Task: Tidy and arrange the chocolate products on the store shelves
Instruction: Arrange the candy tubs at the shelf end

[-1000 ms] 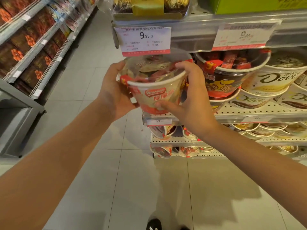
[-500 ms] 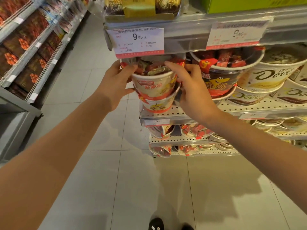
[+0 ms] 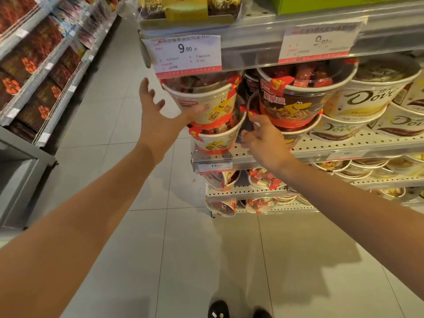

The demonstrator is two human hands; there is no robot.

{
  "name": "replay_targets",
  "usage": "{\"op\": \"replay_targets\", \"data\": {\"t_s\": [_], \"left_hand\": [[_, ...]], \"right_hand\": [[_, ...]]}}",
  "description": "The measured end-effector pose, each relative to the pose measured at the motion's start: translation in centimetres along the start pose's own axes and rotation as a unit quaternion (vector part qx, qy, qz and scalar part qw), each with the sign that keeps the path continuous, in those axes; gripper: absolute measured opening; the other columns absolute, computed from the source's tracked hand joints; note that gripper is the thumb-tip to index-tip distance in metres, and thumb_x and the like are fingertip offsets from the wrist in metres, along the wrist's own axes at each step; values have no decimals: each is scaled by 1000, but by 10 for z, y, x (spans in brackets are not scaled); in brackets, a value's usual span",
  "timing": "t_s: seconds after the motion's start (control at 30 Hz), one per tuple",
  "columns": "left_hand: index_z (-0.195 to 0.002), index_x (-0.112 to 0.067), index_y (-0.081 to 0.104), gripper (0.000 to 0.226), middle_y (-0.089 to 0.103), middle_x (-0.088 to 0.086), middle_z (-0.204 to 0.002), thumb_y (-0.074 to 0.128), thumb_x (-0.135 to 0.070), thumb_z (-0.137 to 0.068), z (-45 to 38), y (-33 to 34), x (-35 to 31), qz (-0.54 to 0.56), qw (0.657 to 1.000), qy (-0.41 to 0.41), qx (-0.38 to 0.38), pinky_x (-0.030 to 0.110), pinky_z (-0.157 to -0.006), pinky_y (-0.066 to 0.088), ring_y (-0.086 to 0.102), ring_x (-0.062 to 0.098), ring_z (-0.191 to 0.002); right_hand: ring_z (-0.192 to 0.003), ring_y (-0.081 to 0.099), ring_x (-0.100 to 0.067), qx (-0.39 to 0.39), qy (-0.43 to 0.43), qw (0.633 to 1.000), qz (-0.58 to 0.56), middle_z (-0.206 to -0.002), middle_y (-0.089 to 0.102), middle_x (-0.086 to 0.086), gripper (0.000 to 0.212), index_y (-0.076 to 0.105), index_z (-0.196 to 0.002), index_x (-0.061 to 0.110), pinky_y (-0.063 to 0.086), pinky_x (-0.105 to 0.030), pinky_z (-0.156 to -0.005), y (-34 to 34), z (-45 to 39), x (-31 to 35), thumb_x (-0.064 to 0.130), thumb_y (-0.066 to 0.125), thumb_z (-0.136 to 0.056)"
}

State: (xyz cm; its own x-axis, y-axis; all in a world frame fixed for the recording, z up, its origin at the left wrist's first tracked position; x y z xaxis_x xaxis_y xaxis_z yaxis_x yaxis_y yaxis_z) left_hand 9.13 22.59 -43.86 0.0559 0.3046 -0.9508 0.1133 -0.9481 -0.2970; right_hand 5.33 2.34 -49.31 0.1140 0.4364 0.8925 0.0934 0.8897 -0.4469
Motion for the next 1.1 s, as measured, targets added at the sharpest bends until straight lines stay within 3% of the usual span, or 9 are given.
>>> {"op": "replay_targets", "data": {"t_s": [0.13,0.3,0.4,0.53,0.6,0.83,0.9,0.97,1.1], "left_hand": [[-137,-20,35,86,40,-6,-141,81,-36,-66,-7,7,-7,-56,993,103,10,13,-97,37,39,7,-127],[-121,-20,50,53,56,-12,-115,75,-17,-75,-18,7,-15,-40,995,75,59,35,-97,49,54,12,-113],[-116,-28,47,45,56,-14,-111,70,-14,-80,-22,2,-14,-58,991,79,93,42,-95,49,55,18,-115],[-114,-27,51,44,57,-9,-117,71,-13,-78,-25,-8,-11,-43,985,73,150,46,-99,46,52,21,-120],[-115,-28,53,47,57,-7,-121,72,-22,-72,-25,-12,-14,-36,978,83,190,44,-103,43,51,19,-122],[-118,-34,56,65,58,-8,-123,83,-39,-59,-25,-21,-17,-1,959,61,276,34,-96,48,54,13,-117],[-116,-35,55,63,58,-9,-116,83,-23,-60,-24,-19,-16,25,954,34,296,33,-89,51,55,13,-111],[-116,-34,51,63,55,-7,-116,62,-4,-62,-22,-15,-16,74,950,-26,302,41,-88,50,54,15,-108],[-125,-28,49,42,52,0,-132,59,-27,-84,-17,-8,-20,136,961,-74,228,57,-90,48,52,22,-119]], "right_hand": [[-84,67,-30,-19,79,996,-45,-96,67,-16,32,46,-118,8,54,-50,-81,11,-19,-2,27,48,-93],[-45,59,-21,57,199,976,-68,-62,59,-14,38,52,-77,2,56,-29,-46,23,-19,8,33,42,-98],[-62,63,-28,70,254,950,-169,-76,58,-16,28,46,-76,7,57,-29,-49,32,-22,6,25,42,-98],[-65,56,-18,87,260,920,-280,-77,53,-8,18,49,-88,7,55,-24,-49,37,-26,9,18,41,-98],[-71,57,-18,111,258,915,-290,-81,53,-7,14,50,-93,7,56,-23,-49,35,-26,8,17,41,-98],[-70,62,-19,152,243,913,-291,-78,58,-10,26,46,-72,10,53,-19,-47,26,-19,2,13,41,-97],[-67,63,-19,158,246,916,-275,-75,59,-11,28,45,-71,11,55,-20,-50,25,-18,1,15,40,-98],[-67,65,-19,159,250,919,-260,-75,60,-11,27,45,-72,12,57,-23,-54,26,-18,-1,18,40,-98],[-70,66,-20,163,249,921,-252,-80,59,-10,19,47,-85,12,58,-26,-58,28,-18,-3,21,39,-99]]}}
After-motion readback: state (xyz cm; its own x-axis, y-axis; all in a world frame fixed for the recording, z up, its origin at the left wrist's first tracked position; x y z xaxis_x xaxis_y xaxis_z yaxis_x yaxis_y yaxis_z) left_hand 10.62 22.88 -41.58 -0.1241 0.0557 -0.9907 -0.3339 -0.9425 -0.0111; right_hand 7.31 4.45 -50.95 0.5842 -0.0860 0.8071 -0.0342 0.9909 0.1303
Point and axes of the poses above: each hand's wrist, its own z-axis away from the middle knuckle, its own y-axis out of the palm, x = y × z, the point moved 4 cm from there along -z, towards the middle knuckle
